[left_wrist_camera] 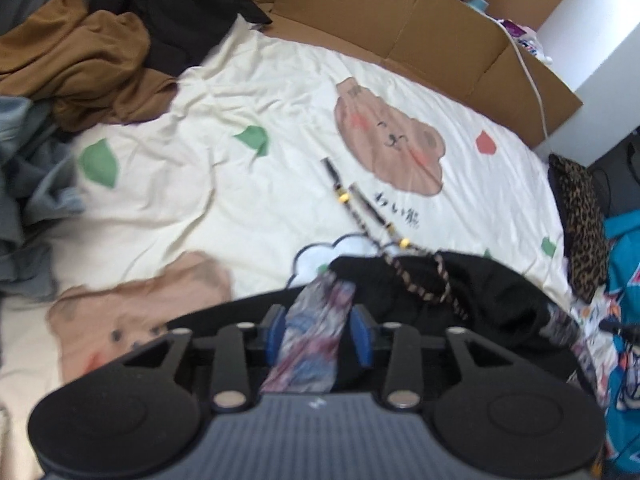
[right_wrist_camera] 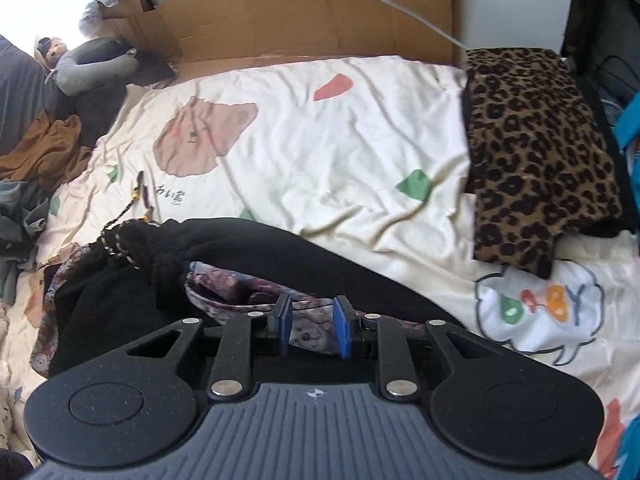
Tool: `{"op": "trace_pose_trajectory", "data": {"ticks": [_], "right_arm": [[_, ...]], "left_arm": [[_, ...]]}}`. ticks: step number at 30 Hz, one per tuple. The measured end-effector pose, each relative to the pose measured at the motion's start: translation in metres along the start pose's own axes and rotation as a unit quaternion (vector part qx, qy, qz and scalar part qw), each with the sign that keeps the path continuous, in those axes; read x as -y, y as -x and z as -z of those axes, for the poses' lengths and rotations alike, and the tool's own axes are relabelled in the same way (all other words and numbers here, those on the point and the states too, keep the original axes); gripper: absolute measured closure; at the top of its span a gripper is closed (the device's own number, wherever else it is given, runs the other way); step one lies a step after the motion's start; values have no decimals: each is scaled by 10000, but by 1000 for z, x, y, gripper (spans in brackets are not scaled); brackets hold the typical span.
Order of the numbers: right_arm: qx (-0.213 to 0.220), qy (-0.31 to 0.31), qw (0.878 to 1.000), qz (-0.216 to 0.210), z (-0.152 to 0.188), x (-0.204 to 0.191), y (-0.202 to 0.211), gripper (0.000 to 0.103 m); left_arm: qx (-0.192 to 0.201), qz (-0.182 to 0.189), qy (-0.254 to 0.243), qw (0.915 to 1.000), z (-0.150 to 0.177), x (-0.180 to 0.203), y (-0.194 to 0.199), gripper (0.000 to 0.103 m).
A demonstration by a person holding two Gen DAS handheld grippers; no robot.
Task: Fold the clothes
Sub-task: 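Open the left gripper and move it to the drawstring while the right gripper holds the waistband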
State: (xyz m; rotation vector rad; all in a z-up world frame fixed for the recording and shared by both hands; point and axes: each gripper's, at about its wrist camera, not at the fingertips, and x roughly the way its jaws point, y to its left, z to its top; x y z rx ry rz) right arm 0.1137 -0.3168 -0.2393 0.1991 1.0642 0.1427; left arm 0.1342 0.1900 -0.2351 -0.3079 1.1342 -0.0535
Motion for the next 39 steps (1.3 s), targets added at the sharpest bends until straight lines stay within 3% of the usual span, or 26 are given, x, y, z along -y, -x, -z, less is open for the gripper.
{"op": "trace_pose_trajectory", "data": {"ticks": [2, 6, 14, 21, 24, 28, 30, 33, 36, 39], "right_arm": [[-18, -20, 10000, 0, 3, -1, 0, 75], [51, -154, 9999, -17, 4, 1, 1, 75], [132, -314, 9994, -44, 5, 2, 0, 75], [123, -473, 9988, -12, 5, 8, -6, 75], [121, -551, 9984, 2, 5, 11, -8, 75], [101, -637, 9979, 15, 6, 14, -11, 75], [88, -666, 9977, 28, 7, 16, -12, 75], [96, -685, 9976, 42, 8, 17, -12, 75], [119, -720, 9973, 43, 9, 18, -11, 75], [120, -756, 9971, 41, 10, 19, -12, 75]], "left_arm": [[18, 54, -23, 10000, -10, 9, -12, 49], [30, 128, -119, 9998, -30, 26, -39, 44], [-123, 38, -121, 9998, -67, 45, -99, 46], [-622, -42, 282, 9977, -80, 32, -143, 52], [-700, 81, 493, 9963, -81, 29, -154, 57], [-901, 94, 663, 9937, -78, 29, -170, 98], [-867, 66, 686, 9938, -76, 30, -173, 101], [-756, 293, 666, 9945, -76, 36, -168, 101], [-726, 208, 573, 9955, -82, 43, -165, 95], [-649, 100, 727, 9952, -89, 42, -165, 70]]}}
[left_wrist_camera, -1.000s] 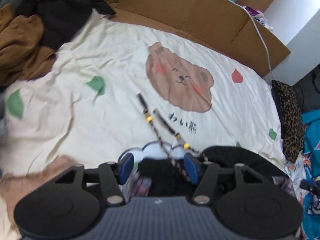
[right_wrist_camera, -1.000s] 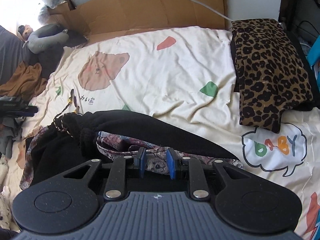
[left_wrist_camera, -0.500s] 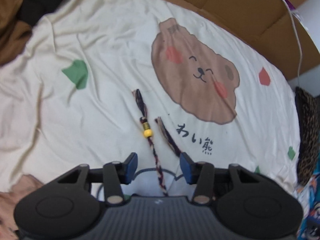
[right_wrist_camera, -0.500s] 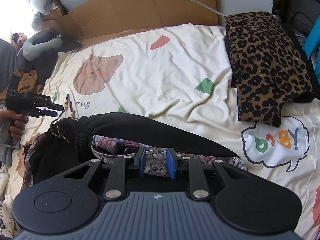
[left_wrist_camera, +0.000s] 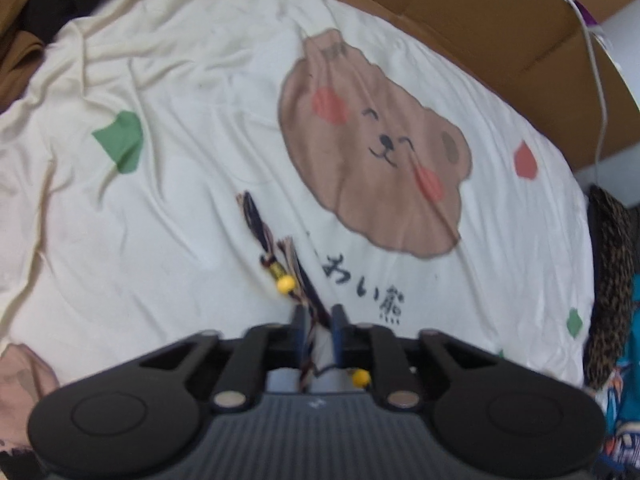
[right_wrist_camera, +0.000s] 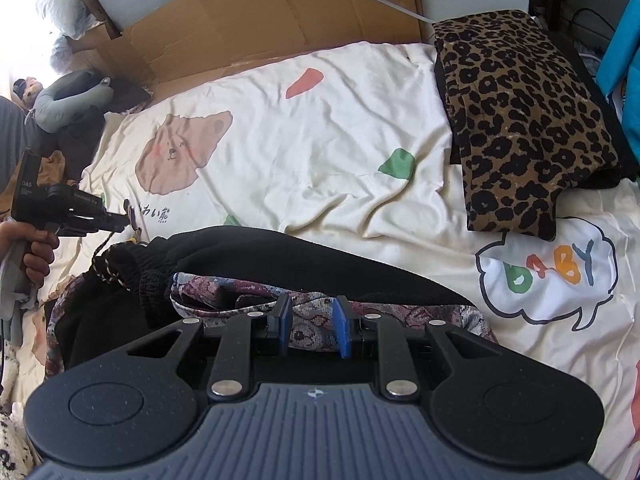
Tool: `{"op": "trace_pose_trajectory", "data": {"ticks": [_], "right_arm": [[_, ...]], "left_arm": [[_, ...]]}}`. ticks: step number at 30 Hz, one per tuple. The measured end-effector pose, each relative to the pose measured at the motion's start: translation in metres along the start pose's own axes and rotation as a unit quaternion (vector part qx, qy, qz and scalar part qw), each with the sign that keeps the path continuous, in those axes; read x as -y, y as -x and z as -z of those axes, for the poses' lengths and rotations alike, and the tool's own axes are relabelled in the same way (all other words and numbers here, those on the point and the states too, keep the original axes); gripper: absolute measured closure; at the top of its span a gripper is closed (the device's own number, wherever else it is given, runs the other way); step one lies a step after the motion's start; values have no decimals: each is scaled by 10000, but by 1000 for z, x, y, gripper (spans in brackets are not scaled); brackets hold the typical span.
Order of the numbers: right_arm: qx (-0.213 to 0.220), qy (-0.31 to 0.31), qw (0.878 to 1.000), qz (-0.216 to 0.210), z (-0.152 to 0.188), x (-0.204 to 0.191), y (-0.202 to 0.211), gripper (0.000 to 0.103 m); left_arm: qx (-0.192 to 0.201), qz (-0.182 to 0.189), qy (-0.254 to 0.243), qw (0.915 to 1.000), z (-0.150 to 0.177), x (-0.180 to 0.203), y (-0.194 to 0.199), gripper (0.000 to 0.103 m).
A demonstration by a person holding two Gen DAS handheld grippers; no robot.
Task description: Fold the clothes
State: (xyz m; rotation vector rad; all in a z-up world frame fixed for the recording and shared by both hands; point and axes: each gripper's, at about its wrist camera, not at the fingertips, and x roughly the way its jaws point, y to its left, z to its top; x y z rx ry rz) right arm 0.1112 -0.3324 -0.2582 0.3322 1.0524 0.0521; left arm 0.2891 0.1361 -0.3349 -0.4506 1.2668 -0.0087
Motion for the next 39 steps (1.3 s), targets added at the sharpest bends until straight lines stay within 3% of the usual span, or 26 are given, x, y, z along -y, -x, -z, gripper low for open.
{"op": "trace_pose_trajectory", "data": {"ticks": [2, 6, 12, 14, 20, 32, 39], "right_arm": [[-10, -17, 10000, 0, 0, 1, -1, 75], [-45, -24, 10000, 24, 0, 3, -4, 75], [-44, -35, 10000, -2, 0, 4, -5, 75], [-38, -19, 10000, -13, 0, 3, -5, 75], [20, -2, 10000, -11, -3, 1, 3, 75], [289, 10, 9995, -109, -7, -6, 35, 75], [404, -26, 9991, -158, -7, -10, 50, 75]], "left_arm": [[16, -41, 59, 10000, -4, 2, -2, 59], [-94, -264, 17, 9996, -9, 6, -16, 61], [-151, -571, 169, 9981, -15, 6, -32, 73], [-156, -675, 148, 9975, -15, 6, -32, 92], [-18, -436, 68, 9990, -8, 4, -3, 92], [458, 229, -331, 9981, 16, 19, 110, 93], [393, 794, -681, 9937, 49, 39, 157, 93]]}}
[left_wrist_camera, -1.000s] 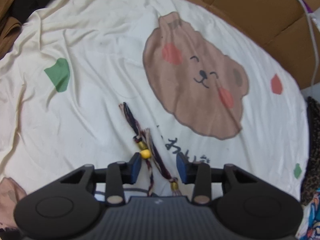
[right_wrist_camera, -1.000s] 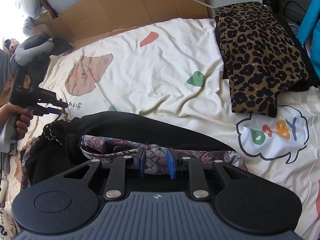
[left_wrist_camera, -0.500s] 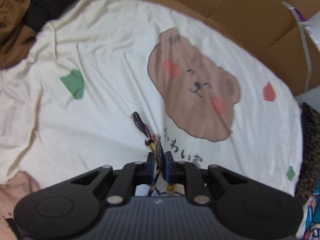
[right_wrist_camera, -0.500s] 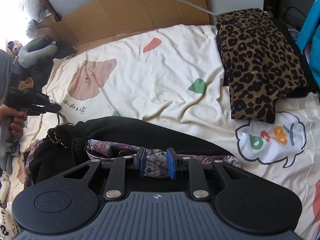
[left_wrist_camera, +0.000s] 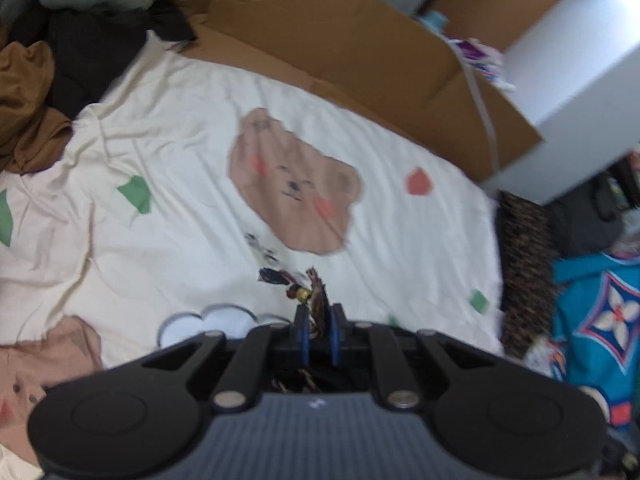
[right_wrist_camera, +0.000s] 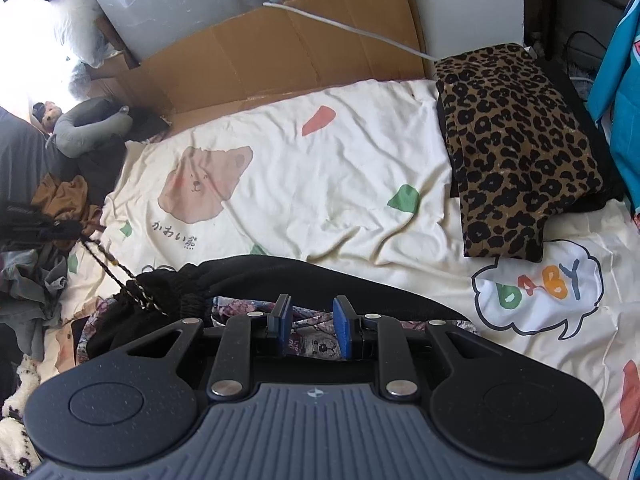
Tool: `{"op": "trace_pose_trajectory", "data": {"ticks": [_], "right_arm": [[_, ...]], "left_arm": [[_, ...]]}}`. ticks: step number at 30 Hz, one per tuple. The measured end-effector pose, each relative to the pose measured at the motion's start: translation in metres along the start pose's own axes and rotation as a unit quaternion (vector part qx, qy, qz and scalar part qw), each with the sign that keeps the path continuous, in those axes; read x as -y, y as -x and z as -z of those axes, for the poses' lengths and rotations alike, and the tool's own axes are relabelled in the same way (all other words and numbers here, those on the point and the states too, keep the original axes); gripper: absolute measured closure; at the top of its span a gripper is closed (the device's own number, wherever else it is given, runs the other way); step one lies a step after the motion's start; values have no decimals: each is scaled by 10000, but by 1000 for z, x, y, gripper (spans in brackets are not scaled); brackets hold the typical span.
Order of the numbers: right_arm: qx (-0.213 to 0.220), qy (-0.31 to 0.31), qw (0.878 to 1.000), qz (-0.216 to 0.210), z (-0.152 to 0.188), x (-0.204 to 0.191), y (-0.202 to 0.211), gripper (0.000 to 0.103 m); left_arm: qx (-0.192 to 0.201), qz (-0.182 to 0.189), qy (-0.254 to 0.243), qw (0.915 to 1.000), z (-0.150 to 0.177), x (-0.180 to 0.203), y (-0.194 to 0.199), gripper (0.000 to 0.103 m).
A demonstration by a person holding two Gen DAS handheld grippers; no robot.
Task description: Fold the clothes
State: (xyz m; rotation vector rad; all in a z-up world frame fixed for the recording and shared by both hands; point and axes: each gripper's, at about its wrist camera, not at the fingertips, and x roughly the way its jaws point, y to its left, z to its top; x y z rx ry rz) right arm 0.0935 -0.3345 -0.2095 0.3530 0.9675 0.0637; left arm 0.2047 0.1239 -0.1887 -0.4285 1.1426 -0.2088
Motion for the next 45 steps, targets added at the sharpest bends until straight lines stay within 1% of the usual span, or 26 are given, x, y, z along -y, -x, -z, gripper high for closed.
{"op": "trace_pose_trajectory", "data": {"ticks": [3, 9, 13, 16, 19, 21, 22, 23, 24, 27, 29, 31, 36, 39, 40, 41, 42, 43, 45], "right_arm": [[36, 18, 10000, -3, 0, -1, 5, 75], [5, 50, 10000, 6, 1, -2, 9, 75], [-76, 203, 9998, 9, 1, -6, 8, 75], [-154, 308, 9994, 75, 2, -8, 6, 75], [-233, 335, 9990, 167, 3, -10, 5, 75], [-225, 423, 9986, 208, 4, -13, 7, 75], [-212, 453, 9985, 211, 4, -14, 9, 75], [-199, 461, 9985, 204, 4, -14, 10, 75], [-187, 455, 9986, 202, 3, -15, 11, 75], [-164, 426, 9988, 203, 4, -14, 13, 75], [-170, 390, 9989, 207, 4, -13, 13, 75], [-121, 388, 9989, 226, 4, -13, 12, 75], [-58, 373, 9992, 90, 6, -13, 11, 75], [88, 367, 9993, 18, 8, -13, 13, 74], [166, 380, 9991, 15, 10, -13, 13, 71], [244, 394, 9989, 17, 11, -13, 13, 64], [288, 393, 9988, 0, 12, -13, 12, 60], [327, 389, 9987, -22, 14, -12, 10, 58], [290, 467, 9985, -51, 14, -14, 3, 57]], "left_arm": [[-104, 241, -180, 9995, 19, 14, 14, 93], [-352, 661, -268, 9968, 57, 26, 27, 93], [-536, 884, -336, 9941, 78, 31, 24, 92], [-736, 991, -423, 9914, 95, 34, 12, 92], [-1052, 966, -553, 9882, 113, 34, -2, 92], [-1256, 805, -678, 9865, 124, 34, -10, 86], [-1338, 687, -745, 9858, 128, 34, -13, 76], [-1387, 590, -808, 9853, 131, 33, -14, 71], [-1407, 552, -869, 9847, 133, 33, -13, 70], [-1405, 507, -989, 9838, 131, 33, -8, 67], [-1312, 465, -1084, 9843, 126, 35, -2, 59], [-1219, 439, -1147, 9849, 121, 37, 2, 56], [-1076, 429, -1167, 9864, 111, 43, 0, 56], [-947, 345, -1063, 9892, 106, 45, -5, 51], [-891, 339, -1050, 9899, 105, 46, -8, 49], [-836, 314, -1045, 9905, 104, 47, -10, 47], [-776, 256, -1035, 9913, 103, 48, -13, 47], [-727, 213, -1012, 9920, 101, 49, -17, 46], [-654, 215, -902, 9935, 99, 49, -25, 46]]}}
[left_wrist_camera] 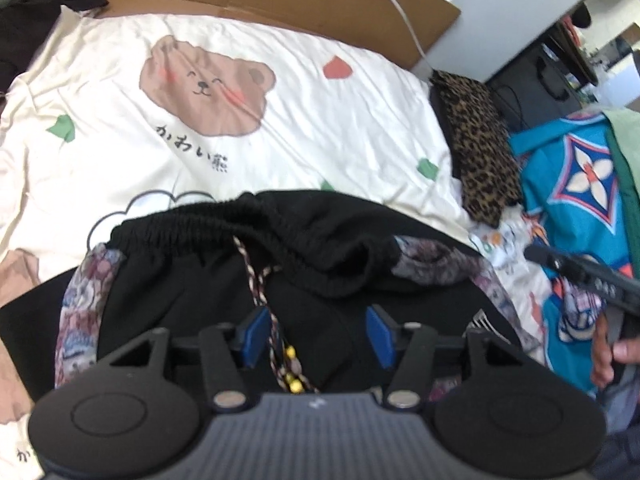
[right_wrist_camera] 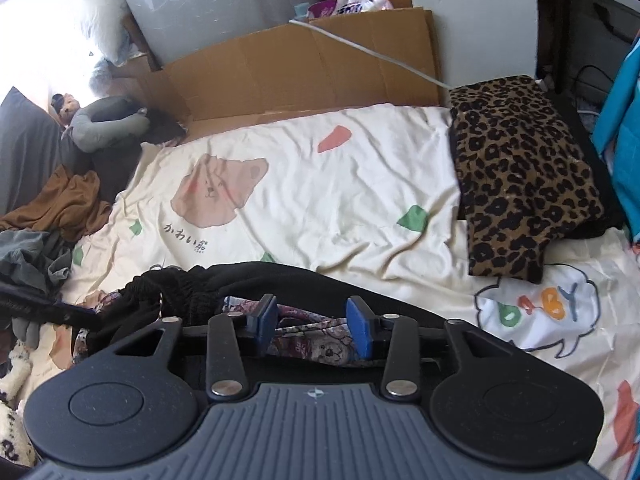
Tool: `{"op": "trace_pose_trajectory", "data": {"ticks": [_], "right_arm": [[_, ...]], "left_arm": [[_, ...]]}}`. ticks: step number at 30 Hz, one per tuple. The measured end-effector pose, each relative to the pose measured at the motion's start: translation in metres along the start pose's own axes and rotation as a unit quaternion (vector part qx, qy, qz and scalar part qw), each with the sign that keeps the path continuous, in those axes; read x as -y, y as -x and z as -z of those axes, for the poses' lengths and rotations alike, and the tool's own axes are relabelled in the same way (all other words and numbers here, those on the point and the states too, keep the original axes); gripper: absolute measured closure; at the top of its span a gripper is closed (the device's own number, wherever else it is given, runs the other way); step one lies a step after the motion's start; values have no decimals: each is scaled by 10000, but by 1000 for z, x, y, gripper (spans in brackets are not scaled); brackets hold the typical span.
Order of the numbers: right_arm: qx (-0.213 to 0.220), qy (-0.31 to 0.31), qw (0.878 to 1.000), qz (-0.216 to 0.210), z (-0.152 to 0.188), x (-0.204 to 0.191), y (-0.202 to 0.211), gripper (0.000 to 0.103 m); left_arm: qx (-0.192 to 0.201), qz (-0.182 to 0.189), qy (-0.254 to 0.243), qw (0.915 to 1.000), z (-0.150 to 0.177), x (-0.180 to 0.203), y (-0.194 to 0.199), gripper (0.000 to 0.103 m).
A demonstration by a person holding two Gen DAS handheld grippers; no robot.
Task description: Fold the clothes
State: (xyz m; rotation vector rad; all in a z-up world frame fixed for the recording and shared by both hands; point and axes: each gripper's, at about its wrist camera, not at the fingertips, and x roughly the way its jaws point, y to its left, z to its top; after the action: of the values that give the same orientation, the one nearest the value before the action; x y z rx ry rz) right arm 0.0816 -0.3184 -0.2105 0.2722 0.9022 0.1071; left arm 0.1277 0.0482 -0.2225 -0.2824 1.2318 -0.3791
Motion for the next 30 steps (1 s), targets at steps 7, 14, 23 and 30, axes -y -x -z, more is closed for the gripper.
{"op": "trace_pose_trajectory", "data": {"ticks": [7, 14, 23, 30], "right_arm": [[-94, 455, 9989, 11, -2, -5, -30, 48], [-405, 966, 9945, -58, -14, -9, -70, 47], [-573, 1162, 9913, -252, -13, -22, -101, 47], [-719, 1216, 9891, -406, -5, -21, -114, 47]], "left_arm": [[44, 282, 302, 9991, -16, 4, -31, 46], [28, 832, 656, 9944, -30, 7, -61, 43], [-169, 1045, 911, 9902, -29, 7, -96, 43], [-14, 1533, 1150, 9815, -20, -3, -113, 39]]}}
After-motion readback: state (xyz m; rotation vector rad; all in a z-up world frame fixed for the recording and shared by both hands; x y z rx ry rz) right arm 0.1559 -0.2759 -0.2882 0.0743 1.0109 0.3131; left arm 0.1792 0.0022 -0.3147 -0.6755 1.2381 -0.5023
